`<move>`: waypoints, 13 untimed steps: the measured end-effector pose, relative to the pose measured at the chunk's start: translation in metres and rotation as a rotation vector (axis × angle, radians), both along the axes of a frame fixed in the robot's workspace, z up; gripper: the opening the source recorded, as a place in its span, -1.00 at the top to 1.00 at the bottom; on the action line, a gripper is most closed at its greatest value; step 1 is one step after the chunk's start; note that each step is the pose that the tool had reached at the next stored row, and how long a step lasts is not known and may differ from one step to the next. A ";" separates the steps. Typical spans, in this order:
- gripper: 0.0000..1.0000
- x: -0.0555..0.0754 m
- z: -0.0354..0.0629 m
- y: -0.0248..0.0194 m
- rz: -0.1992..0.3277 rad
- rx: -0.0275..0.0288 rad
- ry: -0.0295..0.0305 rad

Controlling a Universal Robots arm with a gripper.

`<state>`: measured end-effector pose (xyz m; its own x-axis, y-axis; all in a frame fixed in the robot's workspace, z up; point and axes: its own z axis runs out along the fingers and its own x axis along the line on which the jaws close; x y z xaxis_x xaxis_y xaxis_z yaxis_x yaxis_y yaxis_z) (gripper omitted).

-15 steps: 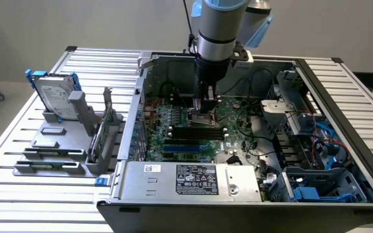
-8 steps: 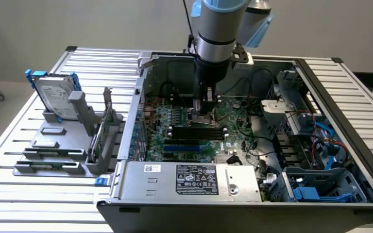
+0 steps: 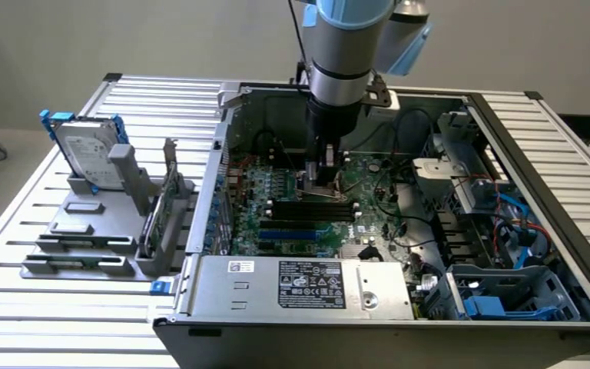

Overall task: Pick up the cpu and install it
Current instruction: 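Place the cpu into insertion slot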

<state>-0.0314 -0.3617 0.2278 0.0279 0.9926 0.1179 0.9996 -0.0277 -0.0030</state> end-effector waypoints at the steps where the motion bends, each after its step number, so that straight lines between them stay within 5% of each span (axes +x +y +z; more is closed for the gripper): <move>1: -0.09 -0.001 -0.0015 0.0000 0.000 0.0000 -0.0038; 3: -0.09 -0.003 -0.0040 0.0000 -0.001 0.0000 -0.0151; 8: -0.09 -0.013 -0.0085 0.0000 -0.002 -0.0007 -0.0592; 13: -0.09 -0.014 -0.0124 0.0015 -0.003 -0.0079 -0.0627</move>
